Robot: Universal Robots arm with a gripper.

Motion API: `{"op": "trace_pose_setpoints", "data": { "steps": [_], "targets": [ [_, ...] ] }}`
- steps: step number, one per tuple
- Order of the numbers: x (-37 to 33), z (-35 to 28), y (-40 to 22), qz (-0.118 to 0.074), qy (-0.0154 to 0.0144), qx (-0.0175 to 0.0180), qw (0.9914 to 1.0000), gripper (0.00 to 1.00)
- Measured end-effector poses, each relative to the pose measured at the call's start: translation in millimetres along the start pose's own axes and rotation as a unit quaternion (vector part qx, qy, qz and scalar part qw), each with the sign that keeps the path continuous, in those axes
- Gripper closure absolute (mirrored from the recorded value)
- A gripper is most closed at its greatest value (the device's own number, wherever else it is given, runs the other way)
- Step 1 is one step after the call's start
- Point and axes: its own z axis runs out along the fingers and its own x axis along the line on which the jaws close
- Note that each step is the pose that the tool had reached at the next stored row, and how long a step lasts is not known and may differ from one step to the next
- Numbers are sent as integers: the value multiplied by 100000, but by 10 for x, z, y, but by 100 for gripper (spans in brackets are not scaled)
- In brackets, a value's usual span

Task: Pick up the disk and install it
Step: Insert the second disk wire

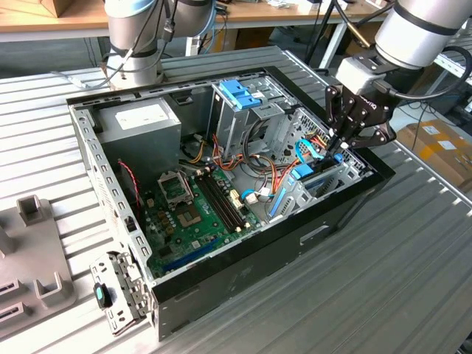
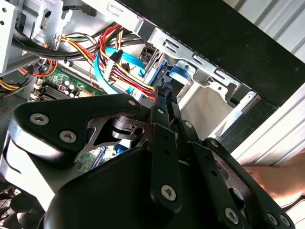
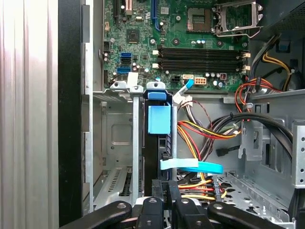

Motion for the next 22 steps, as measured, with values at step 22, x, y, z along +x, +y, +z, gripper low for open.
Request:
{"op": "trace_pose_setpoints", "data": {
  "steps": [22],
  "targets": [
    [-40,51,32,-18,-2,-1,100000,84]
  ]
}}
